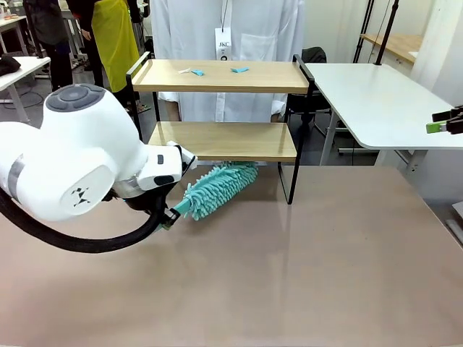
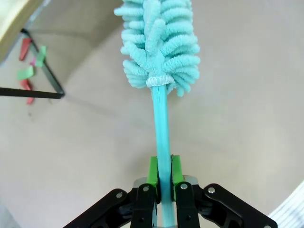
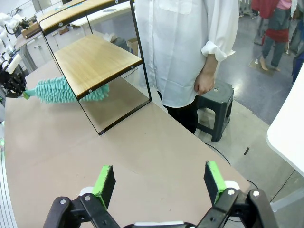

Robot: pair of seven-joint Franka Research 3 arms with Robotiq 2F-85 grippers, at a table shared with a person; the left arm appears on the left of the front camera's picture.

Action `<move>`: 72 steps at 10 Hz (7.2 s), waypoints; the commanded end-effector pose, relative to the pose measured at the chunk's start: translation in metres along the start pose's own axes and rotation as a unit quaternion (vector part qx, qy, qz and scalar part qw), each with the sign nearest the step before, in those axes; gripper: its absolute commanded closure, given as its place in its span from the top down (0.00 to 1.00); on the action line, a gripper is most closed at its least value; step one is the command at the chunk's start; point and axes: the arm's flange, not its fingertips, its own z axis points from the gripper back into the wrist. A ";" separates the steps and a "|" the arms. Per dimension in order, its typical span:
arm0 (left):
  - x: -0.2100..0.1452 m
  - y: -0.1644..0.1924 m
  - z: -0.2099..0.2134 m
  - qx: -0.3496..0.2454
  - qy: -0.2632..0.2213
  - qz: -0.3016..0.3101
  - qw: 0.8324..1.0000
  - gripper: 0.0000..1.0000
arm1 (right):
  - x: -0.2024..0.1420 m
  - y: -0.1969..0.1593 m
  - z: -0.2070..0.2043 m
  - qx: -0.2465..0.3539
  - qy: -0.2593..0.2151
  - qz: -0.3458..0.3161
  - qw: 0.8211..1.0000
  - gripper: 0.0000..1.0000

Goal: Clean the shelf.
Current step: Clean the specific section of the Shelf indicated by the human with the Duster.

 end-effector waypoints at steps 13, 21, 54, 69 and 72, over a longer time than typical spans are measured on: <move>-0.084 0.078 0.192 -0.032 0.176 -0.239 0.954 0.13 | 0.002 0.001 0.000 0.000 -0.001 0.002 1.000 1.00; -0.073 0.058 0.212 -0.039 0.200 -0.247 0.947 0.13 | 0.002 0.001 0.000 0.000 -0.001 0.002 1.000 1.00; 0.018 -0.014 0.350 -0.154 -0.050 -0.131 0.978 0.13 | 0.002 0.001 0.000 0.000 -0.001 0.002 1.000 1.00; 0.212 -0.133 0.313 0.047 -0.090 0.218 0.971 0.13 | 0.002 0.001 0.000 0.000 -0.001 0.002 1.000 1.00; 0.222 -0.152 0.292 0.063 -0.119 0.267 0.954 0.13 | 0.002 0.001 0.000 0.000 -0.001 0.002 1.000 1.00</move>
